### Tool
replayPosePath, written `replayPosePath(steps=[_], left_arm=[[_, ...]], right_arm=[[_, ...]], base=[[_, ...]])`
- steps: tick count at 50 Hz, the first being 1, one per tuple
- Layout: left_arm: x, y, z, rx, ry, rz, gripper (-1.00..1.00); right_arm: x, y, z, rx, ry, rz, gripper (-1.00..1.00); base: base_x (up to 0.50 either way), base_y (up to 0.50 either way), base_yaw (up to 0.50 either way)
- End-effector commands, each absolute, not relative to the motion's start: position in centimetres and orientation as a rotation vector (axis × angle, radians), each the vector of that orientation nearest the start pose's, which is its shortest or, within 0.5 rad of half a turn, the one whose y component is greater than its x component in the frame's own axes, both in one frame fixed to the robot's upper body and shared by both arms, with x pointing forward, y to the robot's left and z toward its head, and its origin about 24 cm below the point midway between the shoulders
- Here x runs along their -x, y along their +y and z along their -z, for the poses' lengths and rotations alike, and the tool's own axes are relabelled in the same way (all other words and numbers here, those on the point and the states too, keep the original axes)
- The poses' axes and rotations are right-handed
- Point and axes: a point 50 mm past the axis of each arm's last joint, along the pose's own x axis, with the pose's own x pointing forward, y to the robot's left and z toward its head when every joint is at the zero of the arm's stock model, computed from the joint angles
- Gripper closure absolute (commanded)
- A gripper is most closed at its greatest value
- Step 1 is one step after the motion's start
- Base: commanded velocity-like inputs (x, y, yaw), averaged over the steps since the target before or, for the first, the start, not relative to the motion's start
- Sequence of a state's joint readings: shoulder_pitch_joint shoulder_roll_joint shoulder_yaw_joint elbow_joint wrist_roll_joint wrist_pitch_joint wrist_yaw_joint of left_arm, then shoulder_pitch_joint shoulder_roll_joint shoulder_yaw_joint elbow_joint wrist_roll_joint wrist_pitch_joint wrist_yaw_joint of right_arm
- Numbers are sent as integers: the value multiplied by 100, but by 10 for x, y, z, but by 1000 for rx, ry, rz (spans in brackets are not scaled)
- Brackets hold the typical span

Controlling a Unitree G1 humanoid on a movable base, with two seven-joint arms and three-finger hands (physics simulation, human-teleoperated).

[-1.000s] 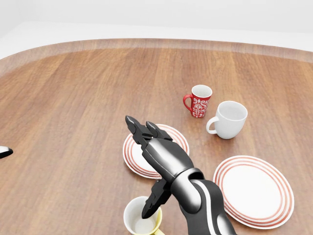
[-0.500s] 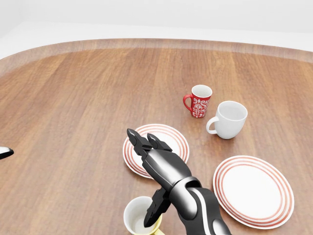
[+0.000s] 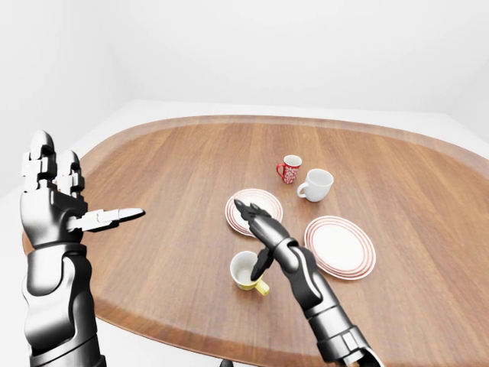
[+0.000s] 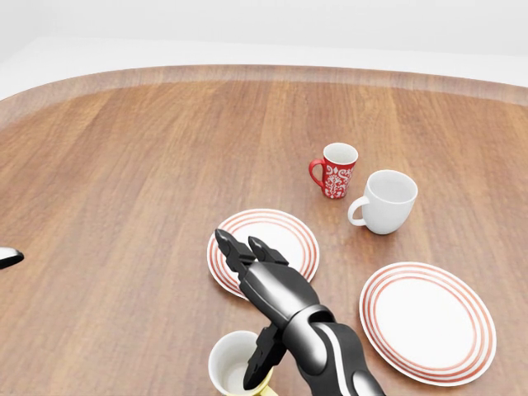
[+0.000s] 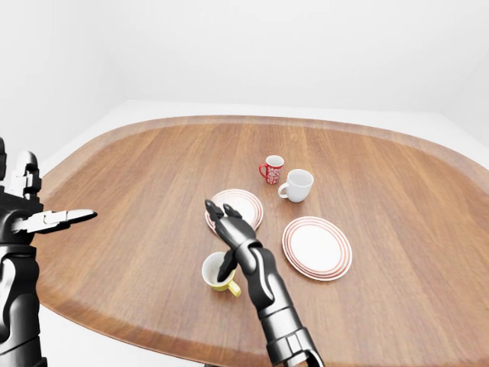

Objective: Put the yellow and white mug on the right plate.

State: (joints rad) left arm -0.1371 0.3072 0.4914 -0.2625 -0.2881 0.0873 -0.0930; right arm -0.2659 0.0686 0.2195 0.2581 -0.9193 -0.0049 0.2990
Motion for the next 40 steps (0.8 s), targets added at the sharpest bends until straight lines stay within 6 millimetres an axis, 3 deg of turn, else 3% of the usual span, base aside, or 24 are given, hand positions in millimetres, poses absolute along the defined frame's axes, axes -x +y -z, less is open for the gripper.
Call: replayPosePath(steps=[1,40], left_arm=[[-242,286,-167,-55,-428,-269,-100],[-241,285,-170,-58,-438,-266,-100]], right_arm=[[-289,-51,-31,926,14,-572,-100],[-285,-48,1,922,94,-631,-100]], base=[[0,0,0],[0,0,0]])
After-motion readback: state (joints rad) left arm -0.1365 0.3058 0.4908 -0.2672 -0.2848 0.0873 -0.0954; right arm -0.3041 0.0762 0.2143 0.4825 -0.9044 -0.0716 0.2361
